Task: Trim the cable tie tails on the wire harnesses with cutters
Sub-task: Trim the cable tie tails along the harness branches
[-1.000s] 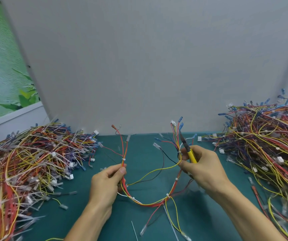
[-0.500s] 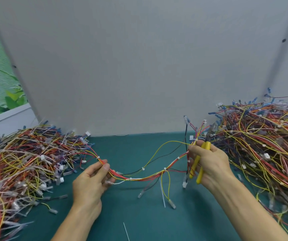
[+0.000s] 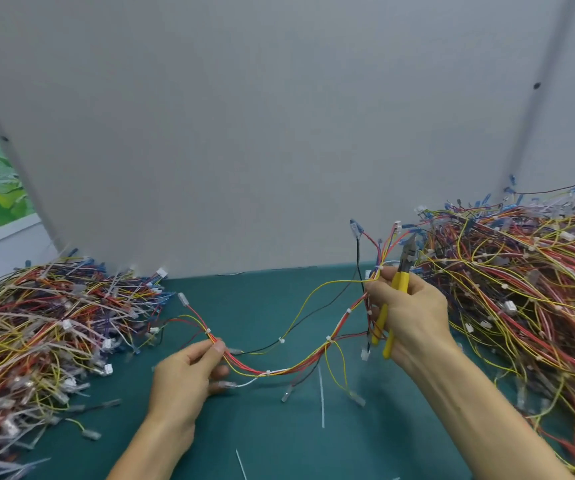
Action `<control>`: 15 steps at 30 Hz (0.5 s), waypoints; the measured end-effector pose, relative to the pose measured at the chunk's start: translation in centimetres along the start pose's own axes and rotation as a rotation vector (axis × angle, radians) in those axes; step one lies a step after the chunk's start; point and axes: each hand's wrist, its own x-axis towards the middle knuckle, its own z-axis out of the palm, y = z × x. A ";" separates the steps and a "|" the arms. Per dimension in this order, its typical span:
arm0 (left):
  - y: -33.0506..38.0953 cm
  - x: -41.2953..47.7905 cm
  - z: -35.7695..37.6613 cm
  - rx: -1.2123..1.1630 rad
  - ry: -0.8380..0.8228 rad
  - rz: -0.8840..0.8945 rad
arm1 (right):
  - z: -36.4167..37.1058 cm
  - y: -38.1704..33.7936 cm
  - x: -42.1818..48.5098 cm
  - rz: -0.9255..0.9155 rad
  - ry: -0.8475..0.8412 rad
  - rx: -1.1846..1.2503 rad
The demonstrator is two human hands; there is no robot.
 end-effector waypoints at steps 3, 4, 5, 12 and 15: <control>-0.2 -0.4 0.0 0.250 -0.052 0.091 | 0.5 -1.7 0.4 -0.066 0.005 0.041; -0.3 -0.5 0.0 0.301 -0.064 0.112 | 0.8 -2.5 0.6 -0.090 0.001 0.037; -0.4 -0.6 0.0 0.331 -0.069 0.124 | 1.3 -3.4 0.7 -0.115 0.003 0.028; -0.1 -0.7 -0.1 0.403 -0.045 0.137 | 4.2 -12.5 1.7 -0.499 0.000 -0.192; 0.1 -0.7 -0.2 0.439 -0.062 0.136 | 4.8 -17.0 1.7 -0.741 0.035 -0.280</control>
